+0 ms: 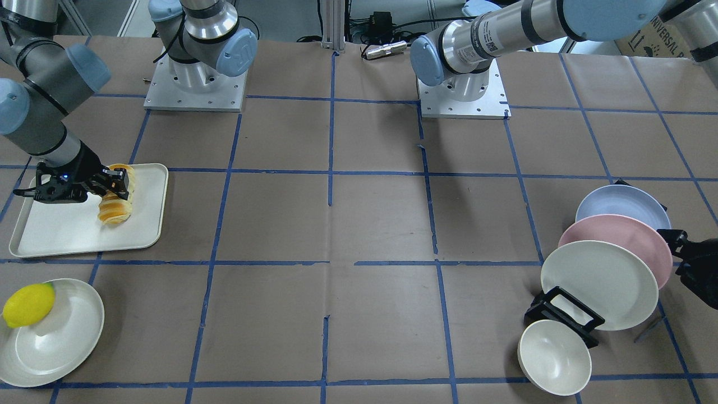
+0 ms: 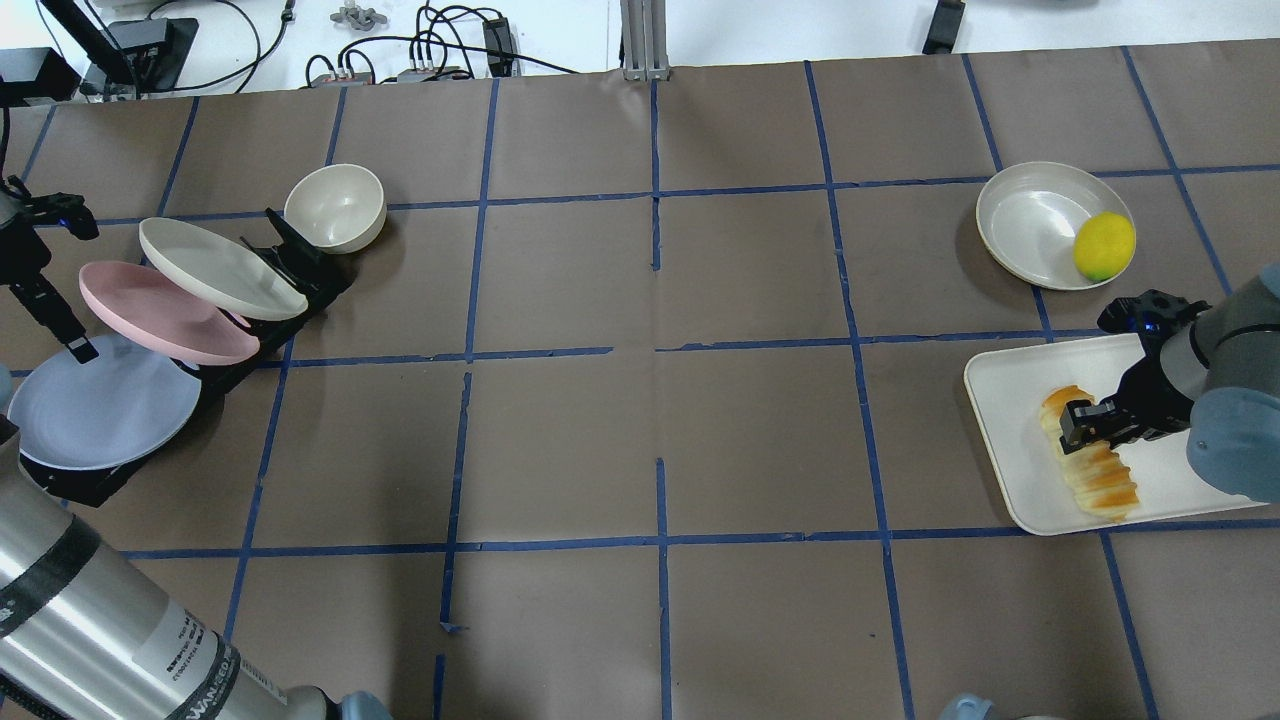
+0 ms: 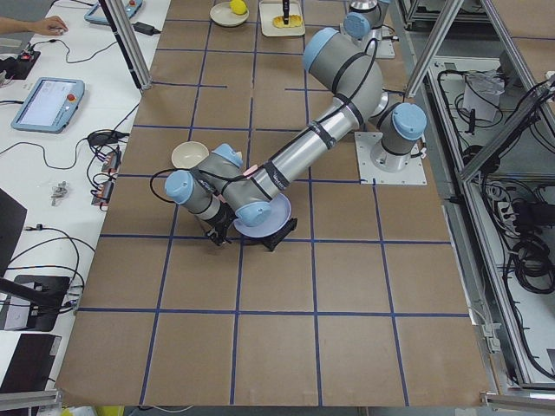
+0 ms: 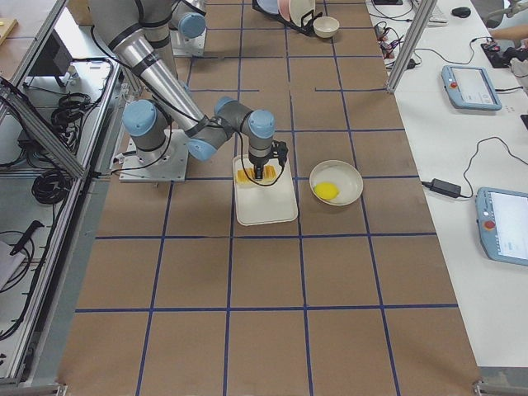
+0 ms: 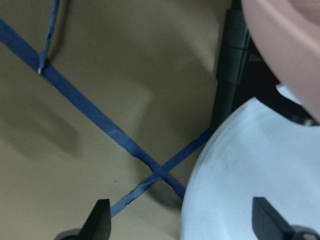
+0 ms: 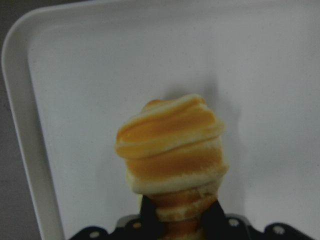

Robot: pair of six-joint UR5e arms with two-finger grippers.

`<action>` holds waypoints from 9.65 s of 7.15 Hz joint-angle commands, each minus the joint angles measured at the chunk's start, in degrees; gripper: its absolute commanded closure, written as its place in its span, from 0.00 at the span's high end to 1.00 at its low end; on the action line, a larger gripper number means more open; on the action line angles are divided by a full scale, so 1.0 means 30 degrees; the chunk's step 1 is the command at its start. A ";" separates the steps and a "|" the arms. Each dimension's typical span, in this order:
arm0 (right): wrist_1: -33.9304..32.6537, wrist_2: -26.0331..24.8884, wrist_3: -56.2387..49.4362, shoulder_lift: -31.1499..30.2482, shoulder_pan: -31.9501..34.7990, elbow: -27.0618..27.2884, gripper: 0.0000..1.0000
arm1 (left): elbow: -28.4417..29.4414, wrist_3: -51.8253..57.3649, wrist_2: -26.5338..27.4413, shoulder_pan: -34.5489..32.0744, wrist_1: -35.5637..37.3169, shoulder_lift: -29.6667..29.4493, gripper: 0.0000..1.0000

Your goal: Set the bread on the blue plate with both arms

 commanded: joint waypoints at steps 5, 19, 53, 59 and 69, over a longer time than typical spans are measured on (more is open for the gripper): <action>0.0071 -0.0214 -0.0190 -0.0779 0.0130 -0.0101 0.06 | -0.0213 -0.0022 0.0190 0.0275 -0.0144 -0.0481 0.47; 1.1642 -0.0508 1.2554 -0.4096 1.1144 -0.8068 0.07 | -0.0736 -0.6538 -0.5202 -0.3340 -0.8598 0.7079 0.01; -0.1188 -0.0831 1.4693 0.5133 1.9115 -0.8069 1.00 | -0.7244 -2.0689 -0.4143 -1.0476 -0.2370 1.4694 1.00; 0.3626 -0.1704 1.4635 0.2444 1.7890 -0.9961 1.00 | -0.7333 -2.2170 -0.5315 -1.0360 -0.3016 1.4840 1.00; 1.4564 -0.1421 1.1436 -0.3095 1.1643 -1.3254 1.00 | -0.7478 -2.2111 -0.5403 -1.0419 -0.3074 1.4753 1.00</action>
